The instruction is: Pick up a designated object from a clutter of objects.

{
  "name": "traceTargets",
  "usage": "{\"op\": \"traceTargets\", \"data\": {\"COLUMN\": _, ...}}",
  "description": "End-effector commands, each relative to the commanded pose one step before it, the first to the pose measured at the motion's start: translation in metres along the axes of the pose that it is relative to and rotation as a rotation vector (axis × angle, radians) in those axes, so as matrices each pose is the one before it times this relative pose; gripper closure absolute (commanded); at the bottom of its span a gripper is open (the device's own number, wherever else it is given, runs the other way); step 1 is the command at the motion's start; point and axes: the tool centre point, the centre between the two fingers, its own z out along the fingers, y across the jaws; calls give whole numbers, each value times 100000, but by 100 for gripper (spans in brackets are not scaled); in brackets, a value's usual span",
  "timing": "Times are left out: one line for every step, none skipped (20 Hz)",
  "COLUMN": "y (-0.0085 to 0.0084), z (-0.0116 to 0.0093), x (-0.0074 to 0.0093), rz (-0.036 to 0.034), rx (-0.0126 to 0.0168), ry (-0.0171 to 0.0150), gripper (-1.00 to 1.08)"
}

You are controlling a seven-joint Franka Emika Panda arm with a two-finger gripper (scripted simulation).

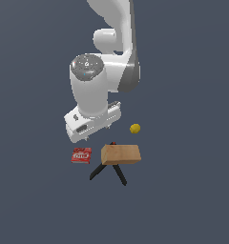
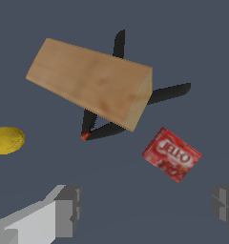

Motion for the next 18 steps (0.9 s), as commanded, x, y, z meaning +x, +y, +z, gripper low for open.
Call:
{"op": "traceTargets", "data": {"y": 809, "z": 932, "x": -128, "rz": -6536, "rx": -453, "ry": -6, "gripper": -92}}
{"op": "traceTargets", "data": {"y": 303, "z": 371, "x": -74, "rz": -2549, "rx": -146, "ry": 17, "gripper": -92}}
{"op": "traceTargets", "data": {"y": 296, "z": 371, "x": -83, "rz": -2551, "rx": -138, "ry": 28, "gripper": -92}}
{"op": "traceTargets", "data": {"y": 289, "z": 371, "x": -91, "rz": -2554, "rx": -131, "ry": 40, "gripper": -92}}
{"op": "traceTargets", "data": {"y": 282, "z": 371, "x": -100, "rz": -2554, "rx": -124, "ry": 52, "gripper": -92}}
{"op": "traceTargets", "data": {"y": 275, "z": 371, "x": -107, "rz": -2556, "rx": -119, "ry": 65, "gripper": -92}}
{"op": "traceTargets", "data": {"y": 267, "z": 371, "x": -115, "rz": -2557, "rx": -114, "ry": 78, "gripper": -92}}
{"op": "traceTargets", "data": {"y": 260, "z": 371, "x": -122, "rz": -2557, "rx": -111, "ry": 92, "gripper": -92}}
{"op": "traceTargets", "data": {"y": 252, "z": 370, "x": -129, "rz": -2558, "rx": -108, "ry": 105, "gripper": -92}}
{"op": "traceTargets", "data": {"y": 244, "z": 370, "x": -135, "rz": -2558, "rx": -107, "ry": 119, "gripper": -92}}
{"op": "traceTargets", "data": {"y": 236, "z": 369, "x": -142, "rz": -2559, "rx": -107, "ry": 133, "gripper": -92}}
{"op": "traceTargets", "data": {"y": 228, "z": 368, "x": -148, "rz": -2557, "rx": -107, "ry": 147, "gripper": -92}}
{"op": "traceTargets", "data": {"y": 220, "z": 367, "x": -153, "rz": -2557, "rx": -109, "ry": 162, "gripper": -92}}
{"op": "traceTargets", "data": {"y": 212, "z": 366, "x": -158, "rz": -2557, "rx": -112, "ry": 176, "gripper": -92}}
{"op": "traceTargets", "data": {"y": 204, "z": 364, "x": -164, "rz": -2554, "rx": -116, "ry": 190, "gripper": -92}}
{"op": "traceTargets", "data": {"y": 195, "z": 363, "x": -168, "rz": -2554, "rx": -122, "ry": 204, "gripper": -92}}
{"op": "traceTargets", "data": {"y": 187, "z": 361, "x": -173, "rz": -2551, "rx": -128, "ry": 218, "gripper": -92}}
{"op": "traceTargets", "data": {"y": 178, "z": 359, "x": -177, "rz": -2549, "rx": -135, "ry": 231, "gripper": -92}}
